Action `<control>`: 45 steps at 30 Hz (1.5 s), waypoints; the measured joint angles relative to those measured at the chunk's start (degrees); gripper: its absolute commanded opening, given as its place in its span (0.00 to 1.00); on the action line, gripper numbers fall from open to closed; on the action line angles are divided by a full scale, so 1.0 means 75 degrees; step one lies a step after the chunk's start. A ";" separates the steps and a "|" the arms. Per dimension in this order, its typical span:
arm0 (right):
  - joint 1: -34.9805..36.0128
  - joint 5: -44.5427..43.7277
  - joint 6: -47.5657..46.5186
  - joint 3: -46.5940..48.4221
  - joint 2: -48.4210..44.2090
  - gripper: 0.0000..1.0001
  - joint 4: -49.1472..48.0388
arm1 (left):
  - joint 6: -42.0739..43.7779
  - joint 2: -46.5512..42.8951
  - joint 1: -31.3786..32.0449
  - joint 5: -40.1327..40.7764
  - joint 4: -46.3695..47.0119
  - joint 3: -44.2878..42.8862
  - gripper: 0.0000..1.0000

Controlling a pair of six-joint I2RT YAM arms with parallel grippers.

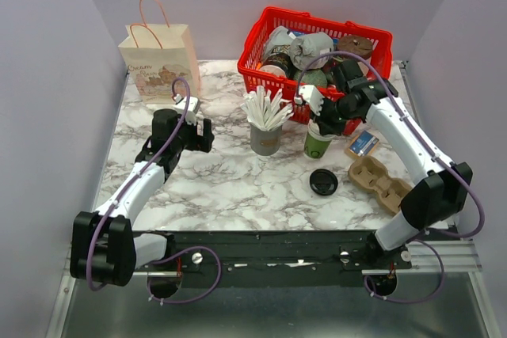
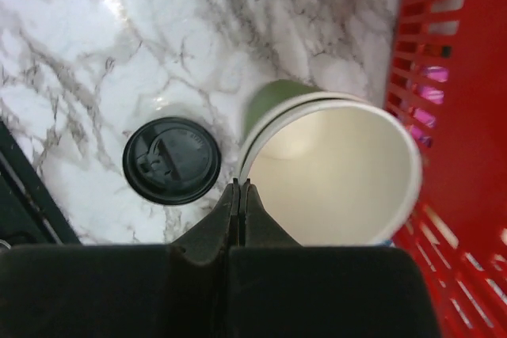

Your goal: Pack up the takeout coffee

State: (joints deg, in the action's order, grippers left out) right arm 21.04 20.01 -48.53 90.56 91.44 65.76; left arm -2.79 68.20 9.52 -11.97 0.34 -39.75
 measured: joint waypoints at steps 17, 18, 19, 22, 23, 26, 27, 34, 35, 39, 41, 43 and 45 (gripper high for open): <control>-0.0210 0.0020 0.0417 0.0408 0.0443 0.00 0.0393 | -0.0009 0.0090 0.0050 -0.0029 0.0006 0.0000 0.99; -0.0213 -0.0052 0.0504 0.0493 0.0481 0.01 0.0306 | -0.0009 0.0093 0.0050 -0.0029 0.0006 0.0000 0.99; -0.0233 -0.0254 0.0513 0.0452 0.0455 0.01 0.0149 | -0.0009 0.0093 0.0050 -0.0032 0.0006 0.0000 0.99; -0.0388 0.0006 0.0574 0.0452 0.0460 0.01 0.0178 | -0.0012 0.0093 0.0050 -0.0038 0.0006 0.0000 0.99; -0.0385 -0.0082 0.0586 0.0417 0.0455 0.01 0.0125 | -0.0015 0.0093 0.0050 -0.0038 0.0006 0.0000 0.99; -0.0469 -0.0064 0.0609 0.0265 0.0420 0.01 0.0195 | -0.0015 0.0093 0.0050 -0.0050 0.0006 0.0000 0.99; -0.0484 0.0041 0.0682 0.0423 0.0490 0.01 0.0280 | -0.0012 0.0093 0.0050 -0.0052 0.0009 0.0000 0.99; -0.0417 -0.0111 0.0688 0.0600 0.0493 0.01 0.0058 | 0.0000 0.0041 0.0050 -0.0280 -0.0015 0.0000 0.99; -0.0332 -0.0254 0.0656 0.0396 0.0417 0.01 -0.0050 | 0.0038 -0.0026 0.0055 -0.0385 -0.0026 0.0003 0.98; -0.0239 0.0038 0.0688 0.0344 0.0396 0.00 0.0154 | 0.0618 -0.0583 0.0178 -0.0889 -0.0210 0.0082 0.98; -0.0192 -0.0099 0.0673 0.0286 0.0361 0.01 0.0099 | 0.1139 -0.1005 0.0344 -0.1195 -0.0411 0.0166 0.97; -0.0239 -0.0032 0.0697 0.0291 0.0367 0.01 0.0131 | 0.1918 -0.1527 0.0632 -0.1594 -0.0673 0.0277 0.97; -0.0259 0.0023 0.0708 0.0472 0.0437 0.01 0.0297 | 0.3098 -0.2113 0.0994 -0.2157 -0.1055 0.0329 0.97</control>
State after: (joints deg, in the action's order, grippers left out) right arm 19.09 20.18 -43.22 94.11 94.72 67.99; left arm 20.45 52.36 16.97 -28.14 -7.57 -37.28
